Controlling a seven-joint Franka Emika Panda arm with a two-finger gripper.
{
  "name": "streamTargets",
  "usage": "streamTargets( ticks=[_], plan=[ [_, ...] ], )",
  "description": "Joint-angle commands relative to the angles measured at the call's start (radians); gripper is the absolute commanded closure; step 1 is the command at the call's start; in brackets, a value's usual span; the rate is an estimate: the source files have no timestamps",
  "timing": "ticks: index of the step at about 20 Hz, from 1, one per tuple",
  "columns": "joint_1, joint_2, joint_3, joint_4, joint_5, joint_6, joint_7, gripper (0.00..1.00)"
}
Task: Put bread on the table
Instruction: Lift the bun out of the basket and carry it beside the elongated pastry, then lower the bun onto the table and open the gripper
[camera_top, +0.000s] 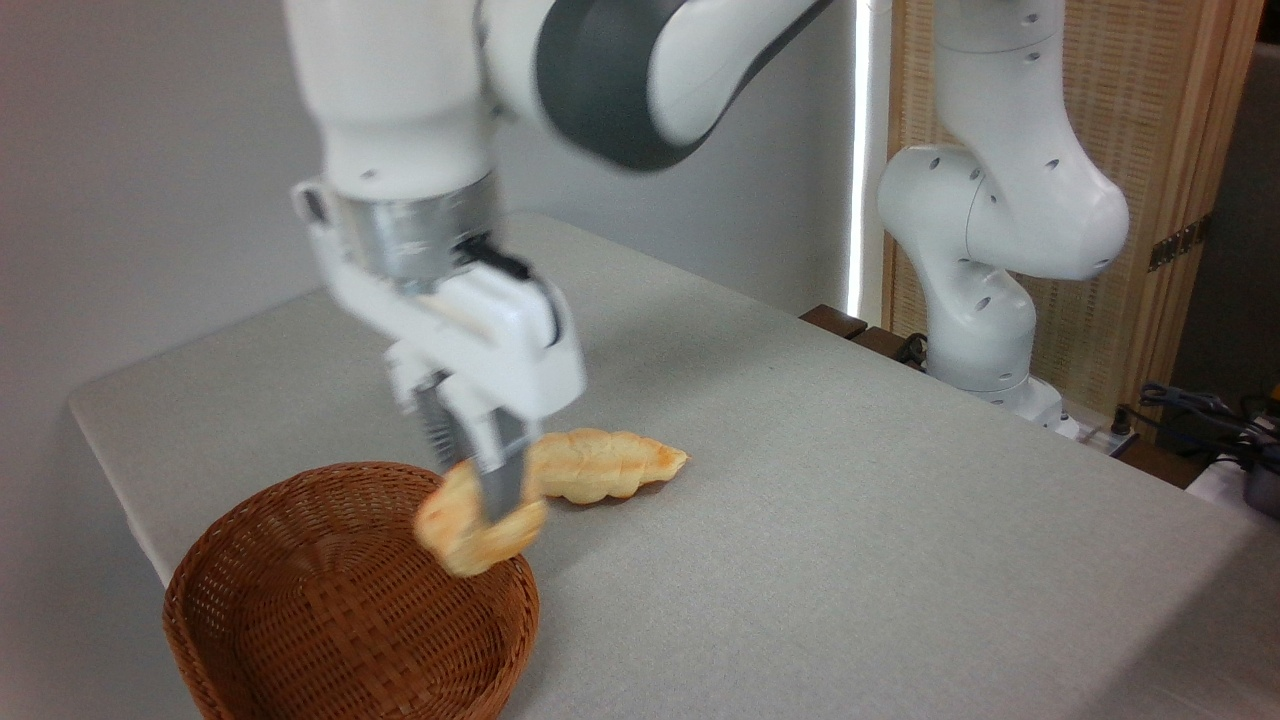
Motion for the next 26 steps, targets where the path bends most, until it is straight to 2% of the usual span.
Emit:
streamTargets(
  ticks=[1,2,3,6,7,8,9,10,13,18,21,24,26],
  plan=[
    [0.004,-0.086,0.039,-0.108,-0.026,-0.103,0.157,0.80],
    [0.004,-0.092,0.039,-0.128,-0.027,-0.103,0.158,0.79],
    [0.004,-0.098,0.035,-0.167,-0.038,-0.103,0.158,0.70],
    [0.003,-0.097,0.025,-0.242,-0.076,-0.089,0.169,0.65],
    [0.001,-0.092,0.022,-0.273,-0.100,-0.077,0.171,0.44],
    [0.001,-0.092,0.018,-0.287,-0.107,-0.068,0.172,0.33],
    [0.001,-0.091,0.013,-0.309,-0.108,-0.042,0.171,0.08],
    [0.001,-0.091,0.012,-0.316,-0.107,-0.034,0.172,0.00],
    [0.004,-0.091,0.018,-0.319,-0.101,-0.029,0.184,0.00],
    [0.038,-0.097,0.027,-0.317,-0.096,-0.040,0.287,0.00],
    [0.038,-0.098,0.033,-0.316,-0.090,-0.040,0.293,0.00],
    [0.038,-0.113,0.039,-0.313,-0.026,-0.040,0.345,0.00],
    [0.038,-0.127,0.062,-0.313,-0.006,-0.043,0.368,0.00]
  ],
)
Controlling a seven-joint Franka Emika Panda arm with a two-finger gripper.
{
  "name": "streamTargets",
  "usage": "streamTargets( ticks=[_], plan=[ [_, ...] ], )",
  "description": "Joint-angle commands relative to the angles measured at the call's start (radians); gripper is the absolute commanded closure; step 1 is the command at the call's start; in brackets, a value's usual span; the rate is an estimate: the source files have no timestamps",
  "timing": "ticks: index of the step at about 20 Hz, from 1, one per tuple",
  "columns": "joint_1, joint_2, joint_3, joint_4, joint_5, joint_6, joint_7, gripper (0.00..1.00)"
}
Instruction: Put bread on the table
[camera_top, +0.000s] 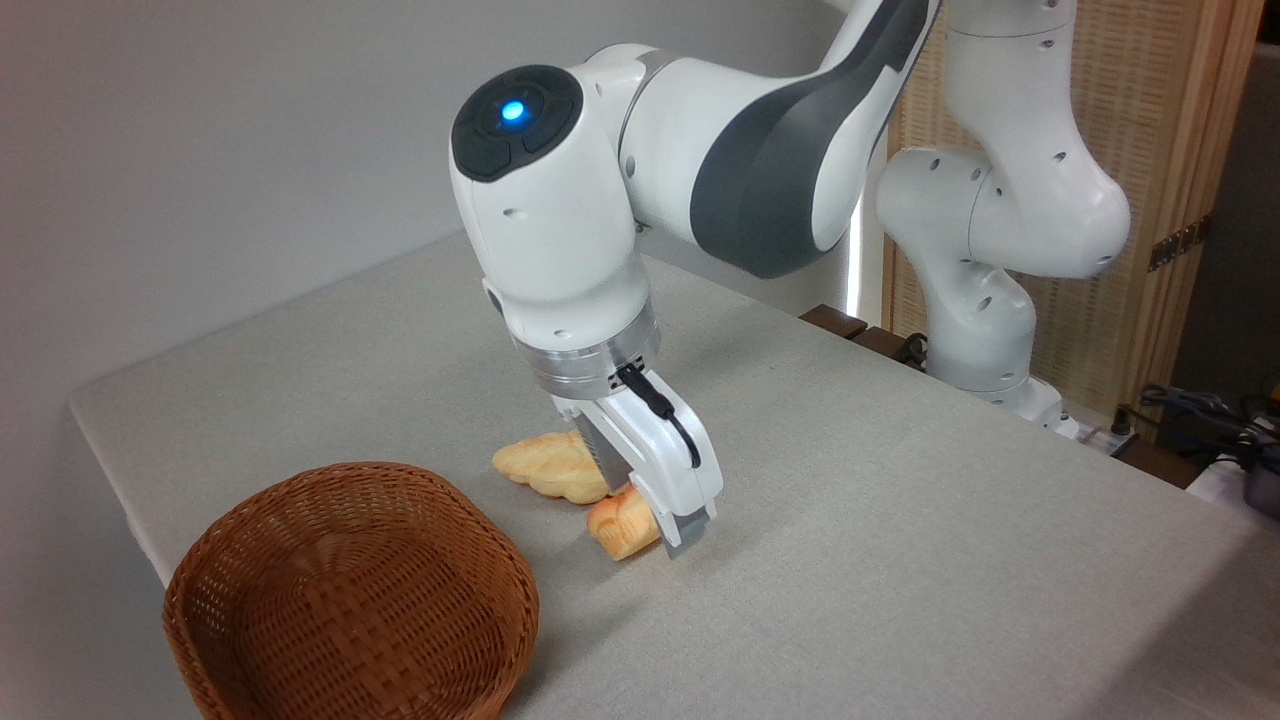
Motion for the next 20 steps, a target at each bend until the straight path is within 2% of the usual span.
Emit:
streamTargets(
  ticks=[1,3,7,14,20],
  plan=[
    [-0.002,-0.047,0.033,-0.007,0.043,-0.004,0.060,0.00],
    [-0.002,-0.064,0.051,-0.001,0.043,-0.003,0.057,0.00],
    [-0.002,-0.092,0.048,0.017,0.037,-0.012,0.039,0.00],
    [-0.002,-0.098,-0.022,0.118,0.026,-0.011,-0.164,0.00],
    [-0.002,-0.098,-0.059,0.186,0.029,-0.014,-0.237,0.00]
  ],
)
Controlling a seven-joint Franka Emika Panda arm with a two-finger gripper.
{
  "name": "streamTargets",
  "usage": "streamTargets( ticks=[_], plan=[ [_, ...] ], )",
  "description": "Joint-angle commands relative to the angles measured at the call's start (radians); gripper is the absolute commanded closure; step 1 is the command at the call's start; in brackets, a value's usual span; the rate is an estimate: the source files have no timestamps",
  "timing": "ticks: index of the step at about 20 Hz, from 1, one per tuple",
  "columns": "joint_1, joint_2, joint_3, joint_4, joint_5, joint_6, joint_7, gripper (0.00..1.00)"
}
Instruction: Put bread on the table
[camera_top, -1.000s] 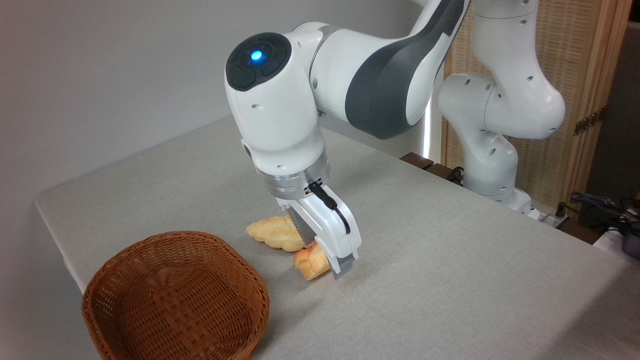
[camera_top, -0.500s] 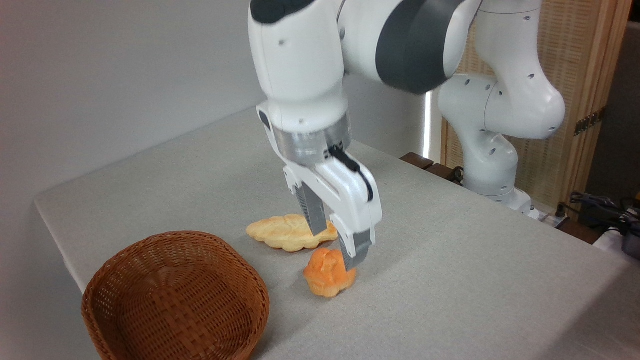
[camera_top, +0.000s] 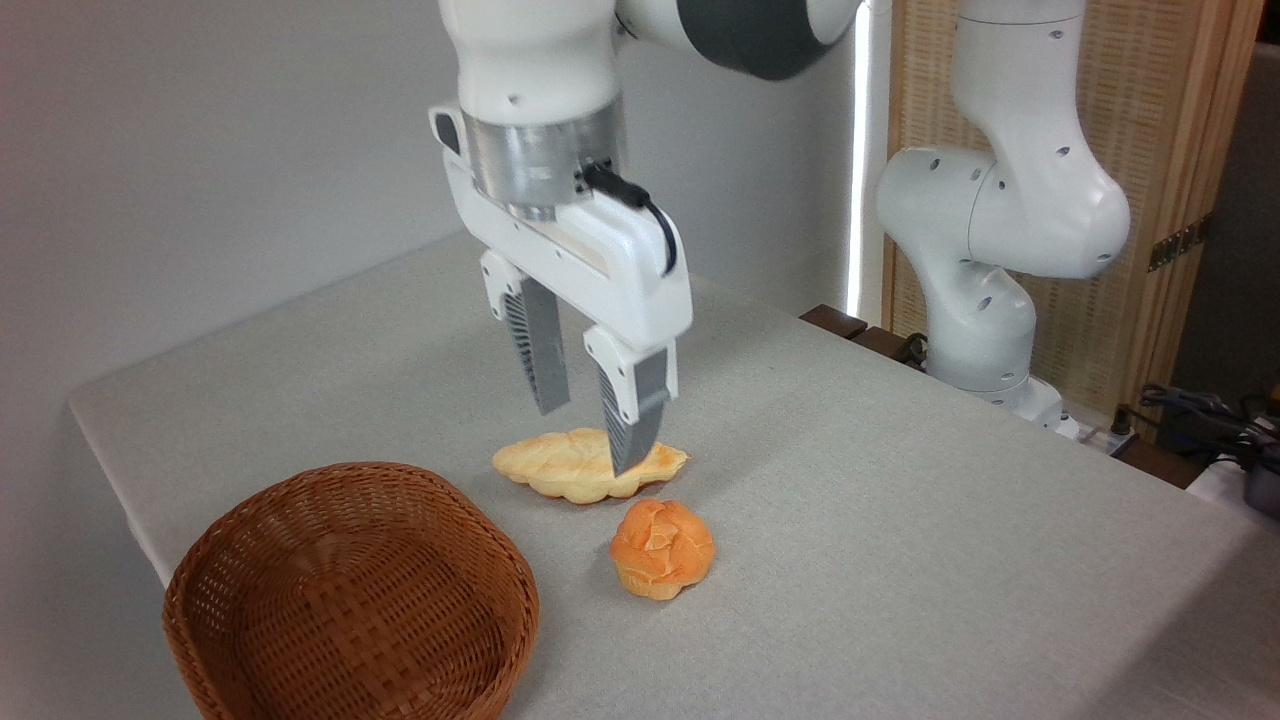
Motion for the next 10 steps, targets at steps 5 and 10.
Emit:
streamTargets(
  ticks=[5,10],
  plan=[
    [-0.001,0.005,-0.068,0.099,0.024,-0.041,-0.126,0.00],
    [-0.012,0.002,-0.068,0.104,0.032,-0.047,-0.126,0.00]
  ],
)
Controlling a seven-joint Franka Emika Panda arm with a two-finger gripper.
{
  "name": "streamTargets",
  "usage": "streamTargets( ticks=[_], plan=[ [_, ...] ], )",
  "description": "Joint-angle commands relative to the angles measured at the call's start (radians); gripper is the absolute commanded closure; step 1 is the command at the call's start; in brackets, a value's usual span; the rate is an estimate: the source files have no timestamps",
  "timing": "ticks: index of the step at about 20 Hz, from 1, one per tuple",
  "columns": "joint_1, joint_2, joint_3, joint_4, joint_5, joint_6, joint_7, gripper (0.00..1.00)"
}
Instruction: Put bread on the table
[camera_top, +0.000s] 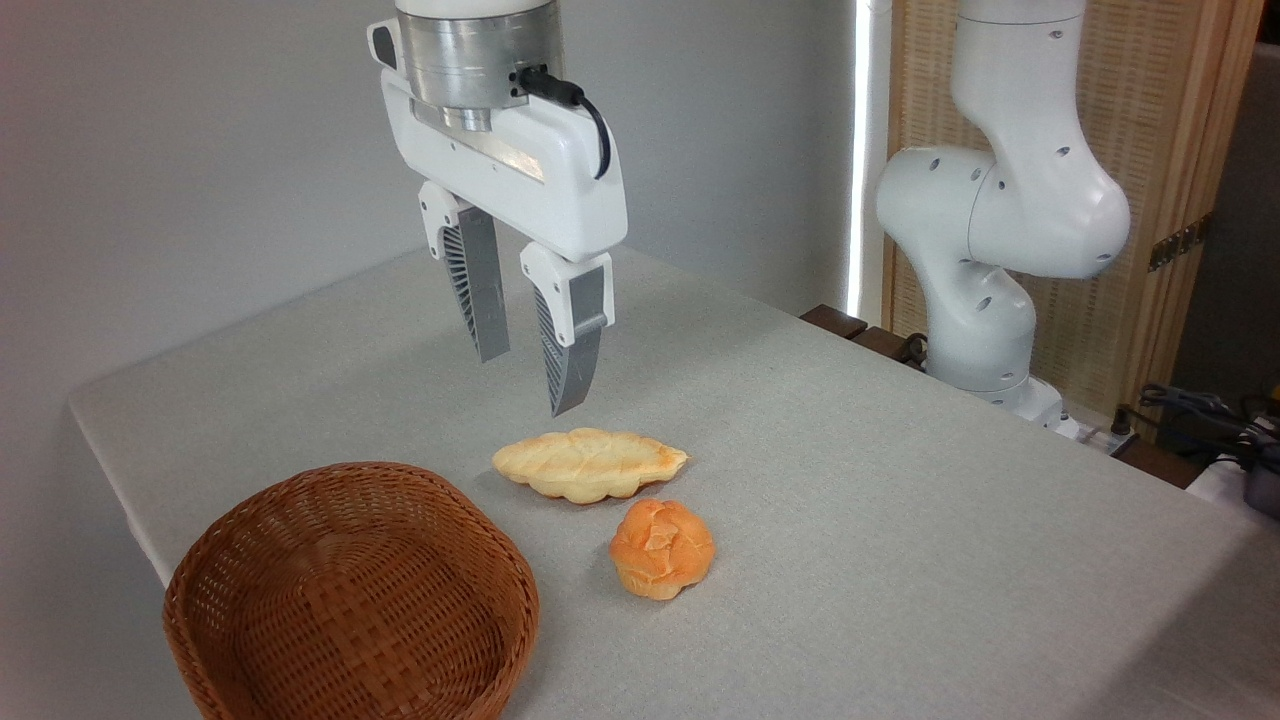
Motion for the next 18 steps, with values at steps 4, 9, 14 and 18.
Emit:
streamTargets(
  ticks=[4,9,14,18],
  plan=[
    [-0.011,0.002,0.005,0.019,0.015,-0.028,-0.010,0.00],
    [-0.011,0.004,0.005,0.019,0.039,-0.028,-0.009,0.00],
    [-0.011,0.004,0.019,0.019,0.042,-0.028,0.002,0.00],
    [-0.011,0.007,0.022,0.019,0.047,-0.030,0.029,0.00]
  ],
)
